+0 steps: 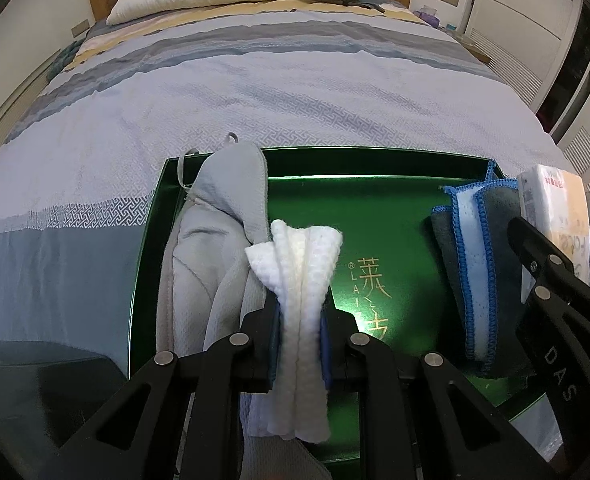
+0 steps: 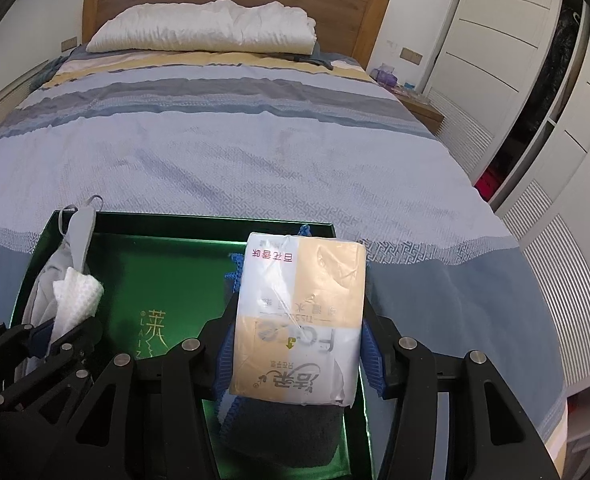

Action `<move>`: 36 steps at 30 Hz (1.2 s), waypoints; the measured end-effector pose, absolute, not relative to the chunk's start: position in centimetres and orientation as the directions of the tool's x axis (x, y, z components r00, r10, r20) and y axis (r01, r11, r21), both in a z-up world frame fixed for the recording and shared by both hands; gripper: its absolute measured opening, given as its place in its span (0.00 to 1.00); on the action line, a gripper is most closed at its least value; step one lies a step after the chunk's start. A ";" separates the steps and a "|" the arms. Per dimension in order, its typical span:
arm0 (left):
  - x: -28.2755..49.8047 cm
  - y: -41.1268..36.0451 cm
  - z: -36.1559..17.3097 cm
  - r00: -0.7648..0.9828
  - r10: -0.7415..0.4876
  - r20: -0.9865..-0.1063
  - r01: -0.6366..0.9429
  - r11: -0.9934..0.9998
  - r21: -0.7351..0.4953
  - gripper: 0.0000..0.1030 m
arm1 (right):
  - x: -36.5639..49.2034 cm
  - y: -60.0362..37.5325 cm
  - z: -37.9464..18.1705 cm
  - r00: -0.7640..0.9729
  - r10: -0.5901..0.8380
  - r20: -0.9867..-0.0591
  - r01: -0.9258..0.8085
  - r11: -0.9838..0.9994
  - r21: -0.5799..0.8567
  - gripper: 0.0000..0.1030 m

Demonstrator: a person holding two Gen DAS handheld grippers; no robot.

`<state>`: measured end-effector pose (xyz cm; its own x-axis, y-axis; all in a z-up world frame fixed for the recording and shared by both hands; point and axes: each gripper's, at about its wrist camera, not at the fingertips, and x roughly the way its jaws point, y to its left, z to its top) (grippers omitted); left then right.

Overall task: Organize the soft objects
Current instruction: 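Open the left tool releasing the white cloth while the right tool releases the tissue pack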

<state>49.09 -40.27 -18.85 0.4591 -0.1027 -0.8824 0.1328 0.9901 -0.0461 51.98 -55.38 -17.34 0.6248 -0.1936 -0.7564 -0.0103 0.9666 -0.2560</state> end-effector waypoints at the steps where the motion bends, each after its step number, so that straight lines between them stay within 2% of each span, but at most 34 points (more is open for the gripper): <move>1: 49.1 -40.3 -18.9 0.459 -0.102 -0.883 0.134 0.990 -0.045 0.13 | 52.1 -55.3 -17.3 0.624 -0.189 -0.758 -0.016 0.967 -0.254 0.50; 13: 49.2 -40.2 -19.3 0.458 -0.095 -0.884 0.133 0.990 -0.037 0.16 | 52.1 -55.0 -17.7 0.620 -0.191 -0.761 -0.020 0.966 -0.258 0.51; 16: 49.2 -40.2 -19.3 0.458 -0.098 -0.884 0.130 0.991 -0.042 0.31 | 52.2 -55.1 -17.7 0.617 -0.194 -0.763 -0.016 0.966 -0.259 0.52; 18: 49.1 -40.2 -19.3 0.469 -0.085 -0.879 0.126 0.992 -0.029 0.47 | 52.2 -55.1 -17.6 0.618 -0.192 -0.762 -0.015 0.967 -0.256 0.52; 25: 49.1 -40.2 -19.3 0.467 -0.083 -0.880 0.116 0.993 -0.032 0.56 | 52.1 -55.0 -17.5 0.616 -0.188 -0.765 -0.016 0.968 -0.250 0.53; 27: 49.0 -40.2 -19.2 0.470 -0.088 -0.878 0.116 0.993 -0.037 0.62 | 52.1 -55.0 -17.5 0.615 -0.188 -0.766 -0.014 0.968 -0.249 0.55; 34: 48.9 -40.0 -19.0 0.474 -0.091 -0.876 0.115 0.993 -0.040 0.65 | 51.9 -55.0 -16.8 0.622 -0.186 -0.761 -0.006 0.970 -0.242 0.64; 36: 49.0 -40.0 -18.9 0.475 -0.096 -0.875 0.117 0.992 -0.045 0.72 | 51.8 -55.0 -16.7 0.622 -0.185 -0.761 -0.003 0.971 -0.239 0.66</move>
